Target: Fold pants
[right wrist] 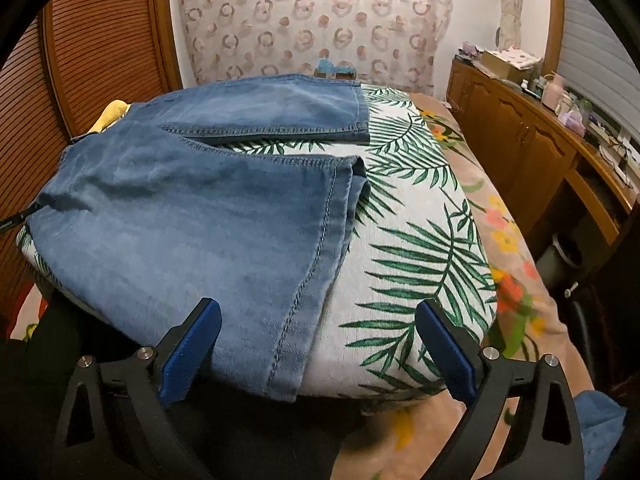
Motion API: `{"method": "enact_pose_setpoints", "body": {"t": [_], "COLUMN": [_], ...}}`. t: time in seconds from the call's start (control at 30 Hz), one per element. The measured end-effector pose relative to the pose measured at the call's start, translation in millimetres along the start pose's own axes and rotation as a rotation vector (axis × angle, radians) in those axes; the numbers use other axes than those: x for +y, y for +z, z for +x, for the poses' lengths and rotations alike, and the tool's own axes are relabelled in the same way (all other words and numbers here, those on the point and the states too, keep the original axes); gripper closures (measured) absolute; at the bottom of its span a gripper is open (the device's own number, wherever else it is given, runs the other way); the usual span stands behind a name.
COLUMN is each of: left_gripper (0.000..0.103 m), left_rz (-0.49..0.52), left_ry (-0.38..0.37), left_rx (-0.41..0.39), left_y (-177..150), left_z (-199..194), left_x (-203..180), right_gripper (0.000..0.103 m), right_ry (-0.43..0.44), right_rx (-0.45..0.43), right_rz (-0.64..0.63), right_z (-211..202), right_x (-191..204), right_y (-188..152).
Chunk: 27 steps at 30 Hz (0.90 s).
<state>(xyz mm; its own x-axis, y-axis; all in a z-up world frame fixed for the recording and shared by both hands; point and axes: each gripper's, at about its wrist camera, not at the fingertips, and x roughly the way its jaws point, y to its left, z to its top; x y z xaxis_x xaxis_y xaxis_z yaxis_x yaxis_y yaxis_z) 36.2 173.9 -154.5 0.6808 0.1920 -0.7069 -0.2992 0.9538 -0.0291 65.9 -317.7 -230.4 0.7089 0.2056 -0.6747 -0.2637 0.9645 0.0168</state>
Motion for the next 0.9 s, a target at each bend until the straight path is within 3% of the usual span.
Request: {"method": "enact_pose_setpoints", "body": {"t": [0.13,0.23,0.7,0.77,0.9], "left_gripper": [0.084,0.093,0.095,0.095,0.095], "left_rz": [0.011,0.031,0.043,0.044,0.048], "left_ry": [-0.067,-0.087,-0.110,-0.107,-0.105], "left_rx": [0.007,-0.002,-0.109,-0.107,-0.109], "left_y": [0,2,20,20,19], "left_z": [1,-5,-40,-38,-36], "left_x": [-3,-7,-11,-12,-14], "right_gripper": [0.007,0.008,0.018,0.021,0.038], "right_ry": [0.010,0.014,0.053,0.063,0.079], "right_rx": [0.014,0.016,0.048,0.055,0.063], "right_rz": [0.004,0.005,-0.011,-0.007,-0.008], "right_z": [4,4,-1,0,1], "right_x": [-3,-2,5,7,14], "right_y": [3,4,4,1,-1]}}
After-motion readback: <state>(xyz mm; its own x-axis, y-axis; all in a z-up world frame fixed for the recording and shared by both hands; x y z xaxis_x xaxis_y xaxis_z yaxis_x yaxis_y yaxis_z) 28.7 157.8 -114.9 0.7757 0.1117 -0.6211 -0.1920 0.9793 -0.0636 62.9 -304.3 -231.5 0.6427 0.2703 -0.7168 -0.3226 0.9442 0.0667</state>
